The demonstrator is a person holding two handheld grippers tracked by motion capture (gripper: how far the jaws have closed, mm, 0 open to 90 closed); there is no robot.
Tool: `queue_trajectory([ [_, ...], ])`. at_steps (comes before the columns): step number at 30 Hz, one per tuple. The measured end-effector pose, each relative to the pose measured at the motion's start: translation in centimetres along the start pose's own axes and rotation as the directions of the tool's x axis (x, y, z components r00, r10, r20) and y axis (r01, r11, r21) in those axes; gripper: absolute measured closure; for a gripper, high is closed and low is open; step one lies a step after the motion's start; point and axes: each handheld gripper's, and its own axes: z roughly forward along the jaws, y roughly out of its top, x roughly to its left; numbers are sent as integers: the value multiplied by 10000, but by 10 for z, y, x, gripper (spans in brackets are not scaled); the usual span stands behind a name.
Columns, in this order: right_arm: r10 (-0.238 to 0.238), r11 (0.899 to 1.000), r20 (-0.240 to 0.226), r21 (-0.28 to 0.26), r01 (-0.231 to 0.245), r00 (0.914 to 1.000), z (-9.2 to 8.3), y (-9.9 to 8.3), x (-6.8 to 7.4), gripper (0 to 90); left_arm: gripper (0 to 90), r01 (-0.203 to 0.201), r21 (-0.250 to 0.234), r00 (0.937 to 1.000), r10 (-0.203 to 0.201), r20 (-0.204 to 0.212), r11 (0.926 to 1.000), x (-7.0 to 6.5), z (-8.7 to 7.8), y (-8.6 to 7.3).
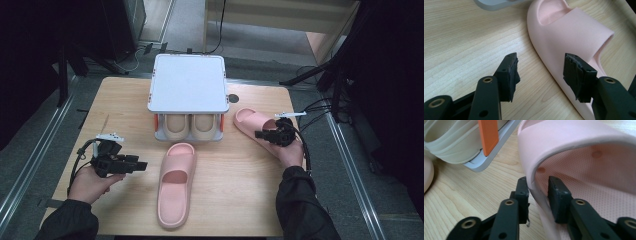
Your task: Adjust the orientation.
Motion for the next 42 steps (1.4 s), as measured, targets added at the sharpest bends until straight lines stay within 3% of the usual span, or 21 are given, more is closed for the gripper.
queue_trajectory([
  [4,-172,9998,163,-138,174,9997,-2,6,5,810,443,23,-30,10000,-23,-13,10000,2,0,0],
  [7,-294,9982,534,-504,321,9981,-5,11,12,856,436,21,-50,10000,-21,-21,10000,2,0,1],
  [12,435,9933,364,-1088,-393,9984,-16,16,14,860,408,-14,-158,10000,13,-20,9999,0,1,2],
  [21,395,9930,505,-1129,-336,9979,-35,15,37,858,396,-204,-145,9997,206,144,9997,0,5,6],
  [30,354,9948,178,-964,-335,9992,-54,3,64,858,423,-557,-315,9982,564,203,9979,-5,9,15],
  [35,268,9961,39,-839,-264,9996,-59,-6,79,857,470,-757,-238,9968,763,254,9968,-7,14,20],
  [37,198,9970,5,-746,-197,9998,-59,-11,85,857,531,-940,-370,9955,945,117,9949,-10,13,22],
  [42,-65,9982,-53,-592,61,10000,-59,-20,102,857,691,-1093,-738,9933,1117,293,9913,-15,12,28],
])
